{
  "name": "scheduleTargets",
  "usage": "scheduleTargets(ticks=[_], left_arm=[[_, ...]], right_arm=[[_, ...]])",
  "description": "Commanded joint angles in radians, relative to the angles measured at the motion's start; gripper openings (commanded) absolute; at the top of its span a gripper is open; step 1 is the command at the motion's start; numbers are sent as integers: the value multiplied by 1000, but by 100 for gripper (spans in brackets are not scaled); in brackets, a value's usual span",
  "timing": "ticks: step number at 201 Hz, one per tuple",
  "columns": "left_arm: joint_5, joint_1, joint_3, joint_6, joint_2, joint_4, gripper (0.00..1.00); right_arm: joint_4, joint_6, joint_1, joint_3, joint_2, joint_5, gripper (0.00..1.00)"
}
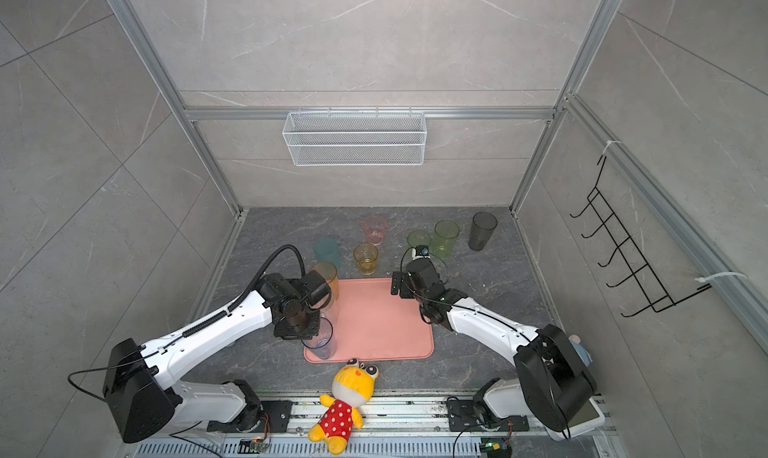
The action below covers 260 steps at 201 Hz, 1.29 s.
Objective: Place the glasses into the tray
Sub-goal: 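Lower the light blue glass onto the tray and open the left gripper, then raise the left gripper from the tray while the right gripper reaches toward green glasses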
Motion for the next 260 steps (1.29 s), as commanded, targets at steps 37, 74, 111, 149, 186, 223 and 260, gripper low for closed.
scheduleTargets(ticks=[37, 74, 111, 149, 186, 223, 260], left_arm=[[-24, -4, 91, -3, -13, -60, 35], [-56, -4, 132, -5, -57, -88, 53], [-153, -2, 183, -4, -108, -120, 69], [-282, 16, 202, 38, -153, -130, 82], [-348, 53, 192, 106, -211, -66, 94], [-364, 60, 102, 239, -320, 97, 100], [-443, 86, 28, 295, -388, 159, 100]], right_arm=[[-22, -5, 5, 33, 9, -4, 99], [-22, -8, 4, 26, -2, 21, 99], [-10, -18, 4, 12, -16, 34, 99], [-18, -38, 4, 15, -32, 57, 99], [-80, -91, 4, 74, -82, 89, 99], [-218, -98, 3, 213, -98, 163, 99], [-316, -92, -5, 343, -68, 188, 99]])
